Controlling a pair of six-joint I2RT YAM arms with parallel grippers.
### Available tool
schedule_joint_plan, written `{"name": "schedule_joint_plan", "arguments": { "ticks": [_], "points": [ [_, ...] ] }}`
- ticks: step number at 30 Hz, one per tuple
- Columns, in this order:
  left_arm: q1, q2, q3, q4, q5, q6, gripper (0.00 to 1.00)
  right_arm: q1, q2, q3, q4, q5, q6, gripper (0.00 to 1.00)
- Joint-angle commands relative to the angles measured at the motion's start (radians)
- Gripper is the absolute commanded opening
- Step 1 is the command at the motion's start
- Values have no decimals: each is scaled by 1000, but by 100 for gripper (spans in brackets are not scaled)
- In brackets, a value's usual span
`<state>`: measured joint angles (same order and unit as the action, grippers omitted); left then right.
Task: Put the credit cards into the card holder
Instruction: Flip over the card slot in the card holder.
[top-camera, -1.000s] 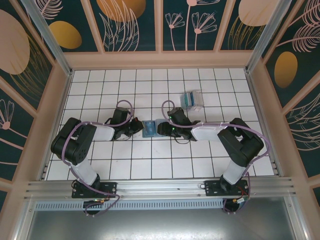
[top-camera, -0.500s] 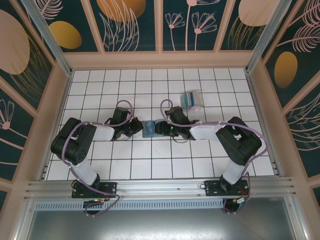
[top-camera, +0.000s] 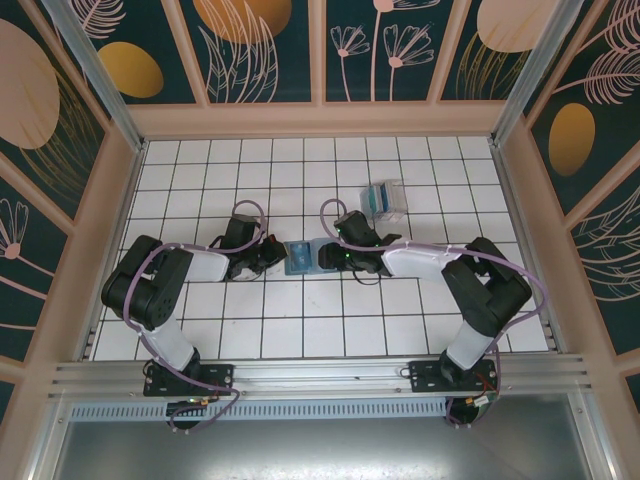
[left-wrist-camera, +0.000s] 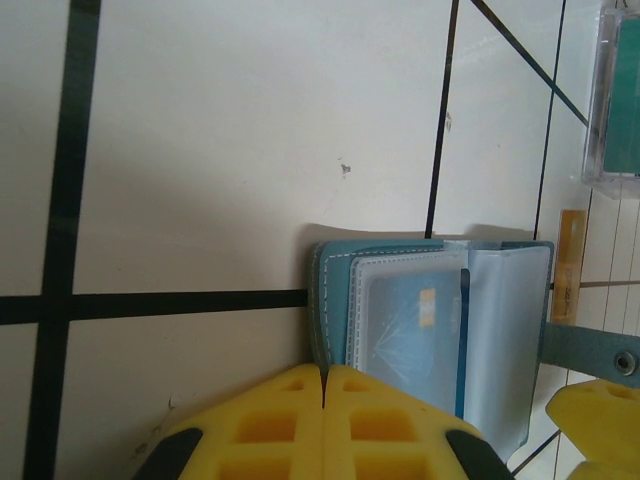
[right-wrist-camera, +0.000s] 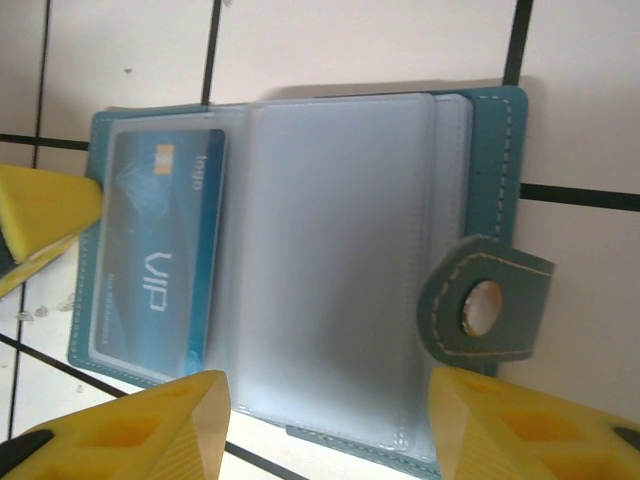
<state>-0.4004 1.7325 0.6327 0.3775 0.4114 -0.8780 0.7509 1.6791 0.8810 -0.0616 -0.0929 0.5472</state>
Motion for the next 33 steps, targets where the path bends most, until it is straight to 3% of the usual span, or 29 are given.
{"name": "schedule_joint_plan", "arguments": {
  "ticks": [1, 18, 33],
  "points": [
    [-5, -12, -3, -61, 1, -4, 0, 14, 26, 28, -42, 9, -32, 55],
    [-5, 6, 9, -62, 6, 3, 0, 19, 66, 73, -31, -29, -38, 40],
    [-5, 24, 23, -76, 12, 11, 0, 19, 39, 99, -64, 5, -72, 41]
  ]
}}
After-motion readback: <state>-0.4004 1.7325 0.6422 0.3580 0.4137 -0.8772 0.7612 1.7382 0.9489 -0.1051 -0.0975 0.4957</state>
